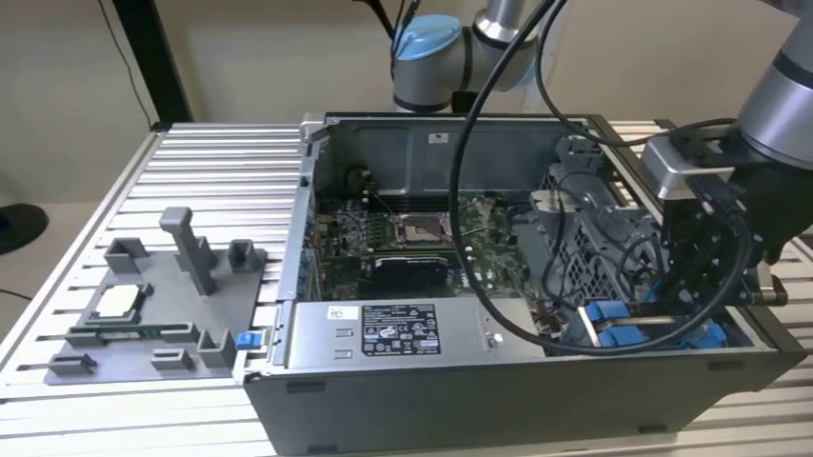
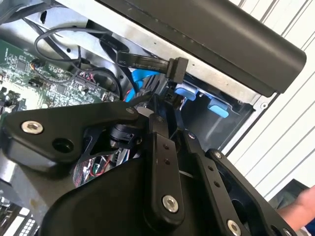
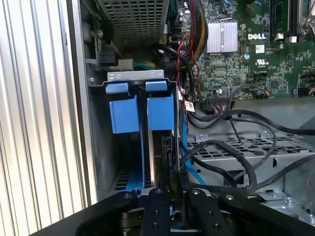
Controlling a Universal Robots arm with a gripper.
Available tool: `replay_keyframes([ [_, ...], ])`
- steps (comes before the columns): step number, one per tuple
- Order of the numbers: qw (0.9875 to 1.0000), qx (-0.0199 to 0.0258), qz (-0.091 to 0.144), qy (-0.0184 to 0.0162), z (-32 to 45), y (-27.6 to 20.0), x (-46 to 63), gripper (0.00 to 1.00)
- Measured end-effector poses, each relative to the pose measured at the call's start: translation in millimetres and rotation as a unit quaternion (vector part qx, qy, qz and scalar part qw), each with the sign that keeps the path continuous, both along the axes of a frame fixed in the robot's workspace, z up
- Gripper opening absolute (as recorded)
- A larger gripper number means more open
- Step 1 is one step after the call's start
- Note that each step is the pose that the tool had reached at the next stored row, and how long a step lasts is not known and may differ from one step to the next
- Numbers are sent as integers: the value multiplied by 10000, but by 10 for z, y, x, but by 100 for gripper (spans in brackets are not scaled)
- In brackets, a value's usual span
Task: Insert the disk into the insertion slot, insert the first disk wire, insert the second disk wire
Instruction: 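Insert the first disk wire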
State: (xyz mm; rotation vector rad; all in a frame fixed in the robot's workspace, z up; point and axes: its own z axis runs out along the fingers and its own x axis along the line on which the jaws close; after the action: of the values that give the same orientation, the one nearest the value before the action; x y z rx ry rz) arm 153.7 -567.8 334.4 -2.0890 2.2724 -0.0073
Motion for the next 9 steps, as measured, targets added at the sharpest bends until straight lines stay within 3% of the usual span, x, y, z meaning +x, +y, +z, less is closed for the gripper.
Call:
replay_keyframes([
  [9, 10000, 11, 0, -13, -72, 1, -2, 0],
])
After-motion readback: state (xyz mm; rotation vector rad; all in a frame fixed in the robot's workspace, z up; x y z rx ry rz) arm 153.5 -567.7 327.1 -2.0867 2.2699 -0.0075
